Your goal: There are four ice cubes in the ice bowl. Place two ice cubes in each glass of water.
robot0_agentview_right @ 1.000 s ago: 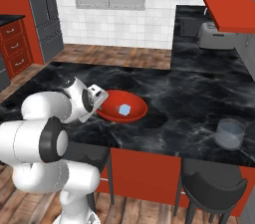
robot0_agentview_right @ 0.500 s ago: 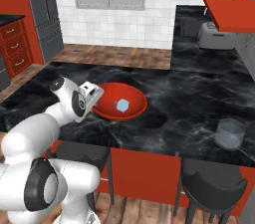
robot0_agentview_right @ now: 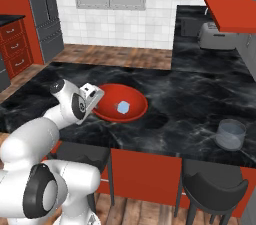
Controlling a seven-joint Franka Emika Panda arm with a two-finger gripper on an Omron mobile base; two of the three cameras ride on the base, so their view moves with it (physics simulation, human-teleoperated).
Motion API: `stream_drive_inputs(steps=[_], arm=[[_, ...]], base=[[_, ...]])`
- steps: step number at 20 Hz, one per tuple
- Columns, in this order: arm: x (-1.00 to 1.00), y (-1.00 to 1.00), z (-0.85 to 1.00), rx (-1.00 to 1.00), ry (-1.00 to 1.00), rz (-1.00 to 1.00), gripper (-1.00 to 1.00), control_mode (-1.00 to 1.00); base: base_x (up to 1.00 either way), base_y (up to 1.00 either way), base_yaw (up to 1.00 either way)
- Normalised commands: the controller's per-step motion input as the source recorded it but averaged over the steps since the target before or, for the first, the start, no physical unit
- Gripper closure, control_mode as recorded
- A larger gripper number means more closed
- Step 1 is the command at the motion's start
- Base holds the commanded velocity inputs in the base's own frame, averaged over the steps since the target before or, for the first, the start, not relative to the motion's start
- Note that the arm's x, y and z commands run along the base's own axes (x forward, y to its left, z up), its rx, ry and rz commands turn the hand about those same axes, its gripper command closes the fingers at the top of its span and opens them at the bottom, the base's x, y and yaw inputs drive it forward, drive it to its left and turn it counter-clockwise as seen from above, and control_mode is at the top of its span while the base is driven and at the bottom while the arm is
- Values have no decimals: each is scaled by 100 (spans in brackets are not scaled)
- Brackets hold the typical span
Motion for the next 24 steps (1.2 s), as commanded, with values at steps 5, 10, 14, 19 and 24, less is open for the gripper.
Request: stream_drive_inputs(steps=[5, 10, 14, 19, 24], arm=[[0, 0, 0, 0, 0, 0, 100, -100], [0, 0, 0, 0, 0, 0, 100, 100], [0, 0, 0, 0, 0, 0, 100, 100], [0, 0, 0, 0, 0, 0, 100, 100], [0, 0, 0, 0, 0, 0, 100, 100]], base=[[0, 0, 0], [-19, 0, 0], [-67, -28, -7], [-7, -27, -2], [0, -30, 0]])
